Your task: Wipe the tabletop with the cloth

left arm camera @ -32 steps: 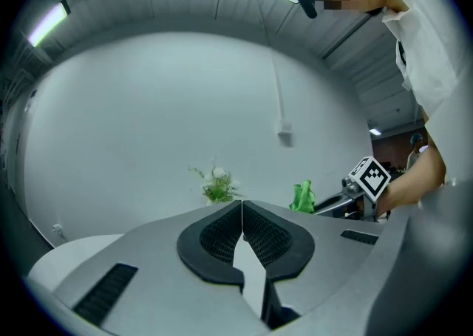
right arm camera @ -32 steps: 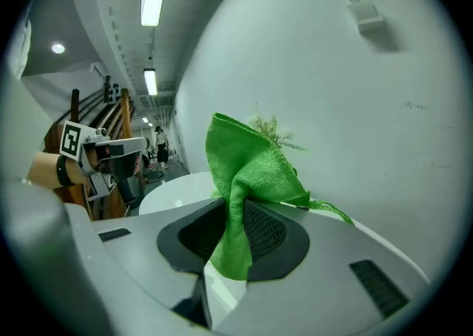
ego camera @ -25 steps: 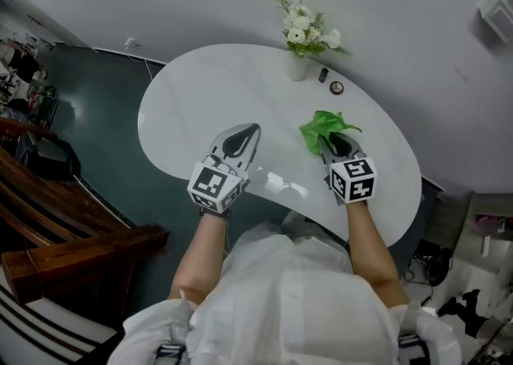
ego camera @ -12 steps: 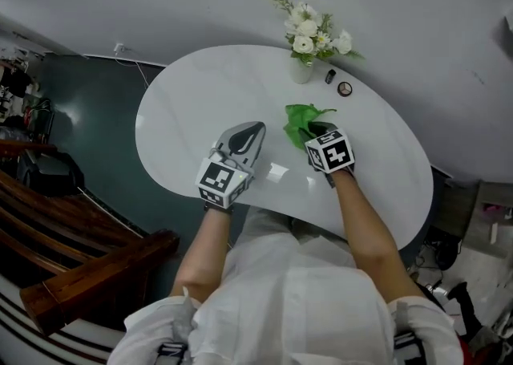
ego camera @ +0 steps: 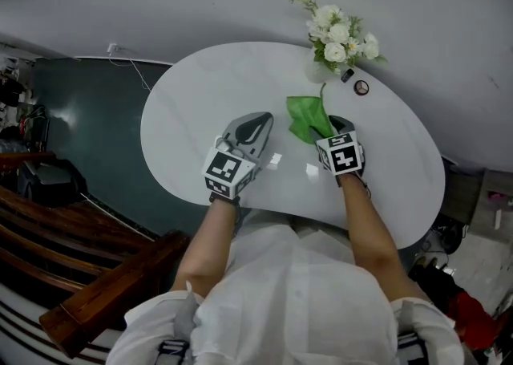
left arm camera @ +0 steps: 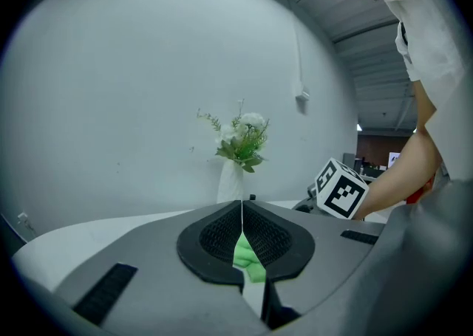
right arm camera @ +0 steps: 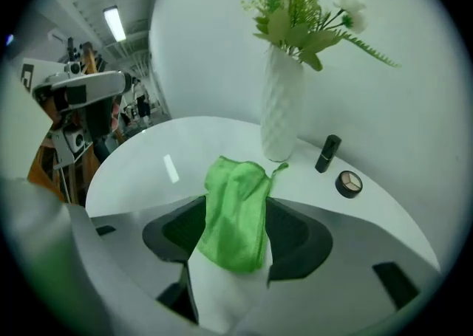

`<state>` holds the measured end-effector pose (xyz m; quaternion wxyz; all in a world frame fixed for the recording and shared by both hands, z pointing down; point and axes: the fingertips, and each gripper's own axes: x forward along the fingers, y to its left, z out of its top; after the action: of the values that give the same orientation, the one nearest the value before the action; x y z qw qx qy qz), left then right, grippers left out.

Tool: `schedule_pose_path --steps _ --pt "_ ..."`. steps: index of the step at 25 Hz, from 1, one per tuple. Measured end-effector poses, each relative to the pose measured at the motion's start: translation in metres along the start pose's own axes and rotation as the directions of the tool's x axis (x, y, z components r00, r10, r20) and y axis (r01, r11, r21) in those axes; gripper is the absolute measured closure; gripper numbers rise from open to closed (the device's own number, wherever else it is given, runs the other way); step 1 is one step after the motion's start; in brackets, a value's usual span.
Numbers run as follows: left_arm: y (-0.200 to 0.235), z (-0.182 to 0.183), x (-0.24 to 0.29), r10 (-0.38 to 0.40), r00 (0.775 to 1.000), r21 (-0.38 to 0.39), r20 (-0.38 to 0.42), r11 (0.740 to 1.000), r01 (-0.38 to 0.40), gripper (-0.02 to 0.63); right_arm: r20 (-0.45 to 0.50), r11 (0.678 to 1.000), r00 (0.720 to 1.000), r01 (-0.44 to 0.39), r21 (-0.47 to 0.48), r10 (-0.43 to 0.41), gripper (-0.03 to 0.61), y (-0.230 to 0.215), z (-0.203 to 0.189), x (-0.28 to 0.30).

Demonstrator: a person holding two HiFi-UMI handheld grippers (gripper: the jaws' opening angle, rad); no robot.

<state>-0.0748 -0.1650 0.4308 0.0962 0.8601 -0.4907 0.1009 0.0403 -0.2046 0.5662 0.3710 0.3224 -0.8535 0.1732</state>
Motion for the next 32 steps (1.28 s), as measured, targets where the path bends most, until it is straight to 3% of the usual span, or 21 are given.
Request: schedule_pose_path --steps 3,6,12,15,19,24,32 --pt "0.009 -0.001 0.000 0.003 1.000 -0.007 -0.002 1.000 -0.003 0.595 0.055 0.998 0.998 0.032 0.053 -0.035 0.370 -0.001 0.011 -0.002" --pt "0.014 -0.005 0.003 -0.006 1.000 -0.015 -0.006 1.000 0.006 0.595 0.050 0.996 0.998 0.034 0.078 -0.038 0.405 0.003 0.014 0.012" --pt "0.018 -0.010 0.009 -0.029 0.999 -0.025 -0.020 0.999 0.029 0.595 -0.063 0.999 0.997 0.046 0.028 -0.044 0.397 0.019 -0.002 0.044" --pt "0.022 -0.010 0.010 -0.032 0.999 -0.025 -0.023 0.999 0.031 0.595 -0.100 0.998 0.993 0.056 0.001 -0.055 0.441 0.019 -0.006 0.054" --pt "0.027 -0.011 0.009 -0.027 0.999 -0.032 -0.025 0.999 0.026 0.595 -0.070 0.998 0.996 0.057 -0.022 -0.059 0.491 0.020 0.011 0.064" --pt "0.026 -0.015 0.013 -0.035 0.999 -0.033 -0.036 0.999 0.033 0.595 -0.074 0.998 0.996 0.037 -0.057 -0.041 0.494 0.023 0.030 0.078" --pt "-0.005 -0.011 0.039 -0.090 0.995 -0.020 -0.045 0.996 0.089 0.595 -0.064 0.997 0.995 0.080 -0.017 -0.081 0.497 -0.020 -0.004 0.047"
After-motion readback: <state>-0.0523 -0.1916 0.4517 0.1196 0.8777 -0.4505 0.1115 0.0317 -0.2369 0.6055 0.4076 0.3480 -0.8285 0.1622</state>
